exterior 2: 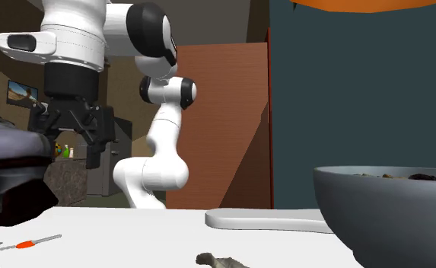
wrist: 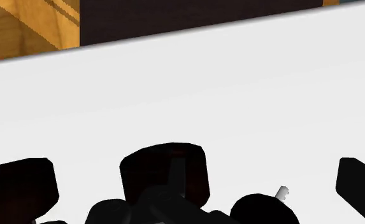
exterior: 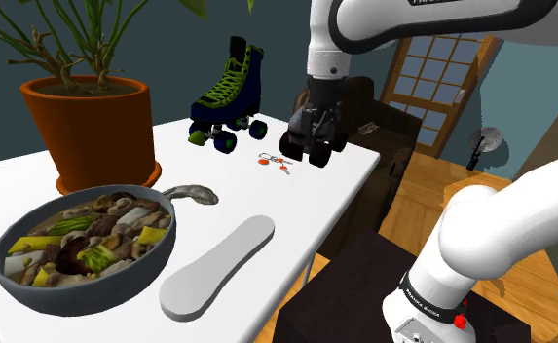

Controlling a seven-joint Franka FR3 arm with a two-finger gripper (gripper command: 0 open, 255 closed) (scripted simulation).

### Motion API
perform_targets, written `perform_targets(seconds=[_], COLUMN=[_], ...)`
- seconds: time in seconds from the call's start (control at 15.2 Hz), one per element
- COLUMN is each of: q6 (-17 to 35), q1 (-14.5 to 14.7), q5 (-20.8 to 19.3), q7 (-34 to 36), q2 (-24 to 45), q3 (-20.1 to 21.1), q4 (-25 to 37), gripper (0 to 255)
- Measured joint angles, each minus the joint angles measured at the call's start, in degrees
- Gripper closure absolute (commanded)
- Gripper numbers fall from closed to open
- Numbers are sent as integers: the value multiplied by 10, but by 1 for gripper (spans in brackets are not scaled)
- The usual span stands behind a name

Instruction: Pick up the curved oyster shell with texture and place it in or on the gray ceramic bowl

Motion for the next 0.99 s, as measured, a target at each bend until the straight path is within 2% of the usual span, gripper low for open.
perform_targets(seconds=[0.2, 0.59, 0.66, 0.86, 0.99], q6=[10, -43, -39, 32, 40], q1=[13, 38, 41, 54, 60], q5=[14, 31, 34, 37, 35], q7=[14, 43, 45, 64, 73], q2=[42, 140, 150, 207, 246], q3=[21, 67, 72, 96, 108], q4=[32, 129, 138, 169, 205], gripper=[0, 0, 0, 0, 0])
